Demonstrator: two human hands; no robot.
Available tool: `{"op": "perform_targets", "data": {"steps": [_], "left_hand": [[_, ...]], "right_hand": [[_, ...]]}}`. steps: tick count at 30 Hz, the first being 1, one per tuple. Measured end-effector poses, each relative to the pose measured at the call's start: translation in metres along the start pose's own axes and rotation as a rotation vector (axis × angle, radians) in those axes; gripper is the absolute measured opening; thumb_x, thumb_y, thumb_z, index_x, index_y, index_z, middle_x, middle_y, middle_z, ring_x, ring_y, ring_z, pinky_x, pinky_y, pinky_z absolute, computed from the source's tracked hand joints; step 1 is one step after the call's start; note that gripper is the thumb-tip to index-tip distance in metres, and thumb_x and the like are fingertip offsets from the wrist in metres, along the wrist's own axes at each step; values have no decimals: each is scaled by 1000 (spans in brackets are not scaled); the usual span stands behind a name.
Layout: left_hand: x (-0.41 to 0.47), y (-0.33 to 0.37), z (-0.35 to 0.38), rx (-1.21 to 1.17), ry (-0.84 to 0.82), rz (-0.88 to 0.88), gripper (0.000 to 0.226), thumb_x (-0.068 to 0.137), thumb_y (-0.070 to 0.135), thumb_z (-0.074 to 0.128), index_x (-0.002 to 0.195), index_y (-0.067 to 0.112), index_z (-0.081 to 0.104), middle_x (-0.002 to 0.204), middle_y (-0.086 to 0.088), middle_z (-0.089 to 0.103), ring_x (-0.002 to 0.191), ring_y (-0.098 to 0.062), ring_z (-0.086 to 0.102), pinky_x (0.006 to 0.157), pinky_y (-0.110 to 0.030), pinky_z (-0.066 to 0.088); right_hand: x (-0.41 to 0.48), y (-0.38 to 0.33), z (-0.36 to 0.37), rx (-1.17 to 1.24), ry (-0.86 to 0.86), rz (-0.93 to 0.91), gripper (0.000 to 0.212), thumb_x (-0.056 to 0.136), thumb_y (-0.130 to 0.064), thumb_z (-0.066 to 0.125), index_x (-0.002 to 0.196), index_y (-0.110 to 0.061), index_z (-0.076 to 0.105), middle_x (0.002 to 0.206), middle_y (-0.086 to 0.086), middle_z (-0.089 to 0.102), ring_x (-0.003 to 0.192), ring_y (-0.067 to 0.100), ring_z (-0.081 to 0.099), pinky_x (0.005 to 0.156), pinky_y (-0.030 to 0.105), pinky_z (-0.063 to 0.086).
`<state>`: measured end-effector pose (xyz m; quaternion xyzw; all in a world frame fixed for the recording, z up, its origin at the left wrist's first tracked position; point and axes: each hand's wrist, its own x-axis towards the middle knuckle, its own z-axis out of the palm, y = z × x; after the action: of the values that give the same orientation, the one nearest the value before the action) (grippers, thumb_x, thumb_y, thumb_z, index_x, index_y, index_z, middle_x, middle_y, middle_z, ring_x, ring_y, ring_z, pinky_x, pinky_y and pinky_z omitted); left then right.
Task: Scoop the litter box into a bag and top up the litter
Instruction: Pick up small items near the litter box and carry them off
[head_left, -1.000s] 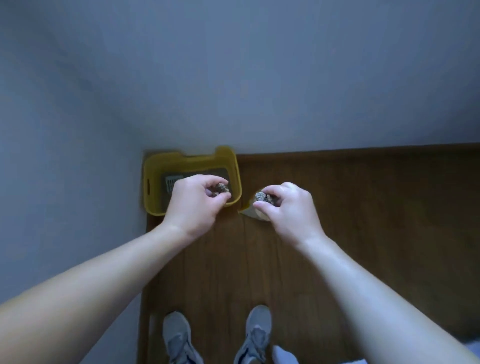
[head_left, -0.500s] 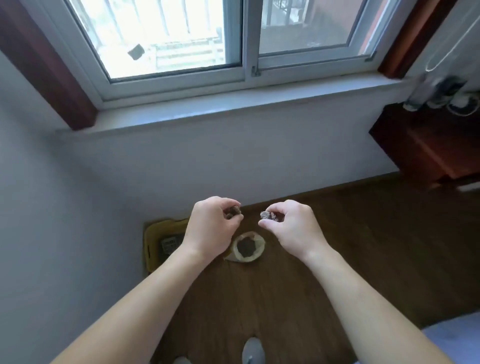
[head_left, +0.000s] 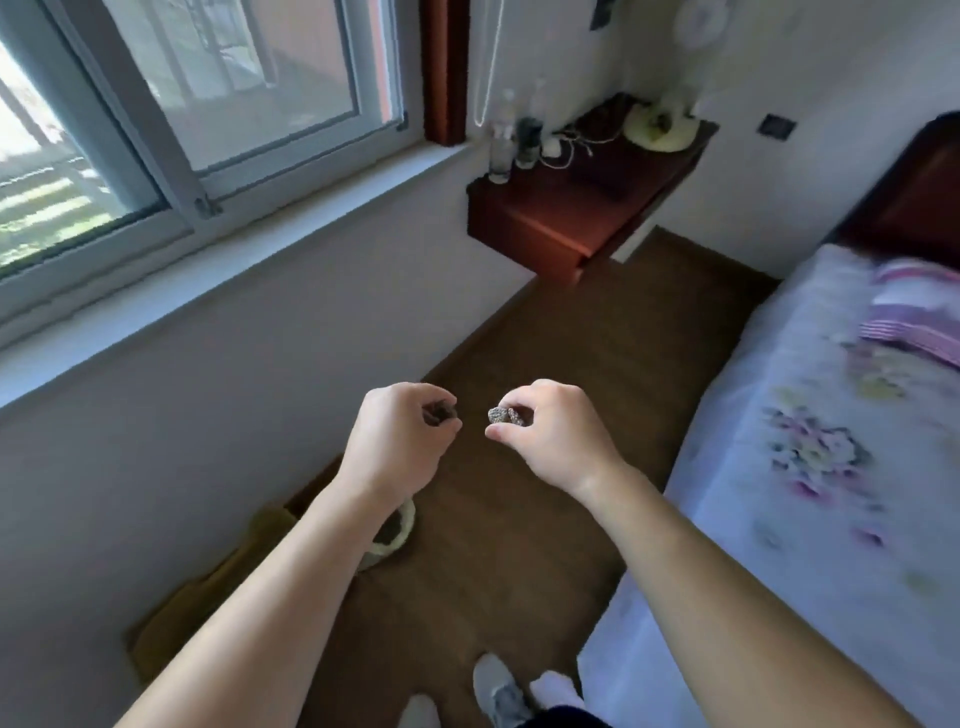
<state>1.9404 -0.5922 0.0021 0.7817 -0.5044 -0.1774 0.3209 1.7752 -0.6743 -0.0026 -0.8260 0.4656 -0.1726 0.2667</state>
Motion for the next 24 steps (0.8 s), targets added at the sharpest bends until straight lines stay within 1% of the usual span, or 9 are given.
{"op": "perform_targets", "data": {"steps": [3,6,9,13,15,19,20,22,24], "left_hand": [[3,26,17,17,-112,155,20,85,23,77,104,23,77,99,7,74,82,-7,65,79,-22,56],[-5,55,36,26,-212,271,19,86,22,76,106,21,77,99,7,72,83,-6,65,71,-14,51],[-23,88,55,-20,-307,357,18,84,23,78,101,21,78,89,11,68,79,-5,64,68,-10,47],[-57,136,87,-49,-438,485,18,81,22,80,99,21,78,88,12,70,75,0,63,61,-2,42],[-80,164,107,-67,-514,528,15,81,20,79,96,22,78,85,9,72,69,-2,65,56,-5,47],[-140,224,156,-75,-677,629,2,82,14,76,84,15,76,72,2,71,60,-12,63,58,-30,54],[-157,238,170,-74,-711,655,2,82,14,75,84,13,76,70,1,71,56,-12,62,53,-30,54],[-191,268,198,-85,-764,690,6,84,14,74,88,15,77,70,7,69,52,-11,62,45,-23,49],[-230,299,224,-100,-810,730,10,85,14,74,94,15,77,72,12,67,48,-6,59,43,-17,44]], "right_hand": [[-33,20,-19,-25,119,129,21,79,-37,78,92,-21,77,84,-3,64,76,14,58,65,25,39],[-74,37,-40,-28,229,254,18,80,-37,78,89,-22,76,78,-6,58,72,13,56,60,23,40],[-123,54,-62,-19,306,381,16,80,-36,77,87,-22,76,78,-3,57,72,16,57,65,30,44],[-191,76,-93,50,407,515,13,80,-33,77,87,-22,75,84,1,63,77,18,60,71,32,48],[-229,89,-108,82,453,579,12,80,-31,78,85,-21,74,85,0,63,78,18,60,72,32,49],[-311,121,-138,92,563,717,13,80,-30,78,87,-20,75,88,1,64,81,19,61,74,32,49],[-334,130,-146,93,586,751,13,80,-30,78,88,-20,76,89,2,64,81,20,61,74,31,49],[-380,148,-161,84,615,813,13,80,-31,78,88,-21,75,89,1,63,82,19,60,72,29,47],[-427,167,-178,66,636,866,12,81,-32,77,86,-22,74,88,0,61,81,19,59,69,29,44]]}}
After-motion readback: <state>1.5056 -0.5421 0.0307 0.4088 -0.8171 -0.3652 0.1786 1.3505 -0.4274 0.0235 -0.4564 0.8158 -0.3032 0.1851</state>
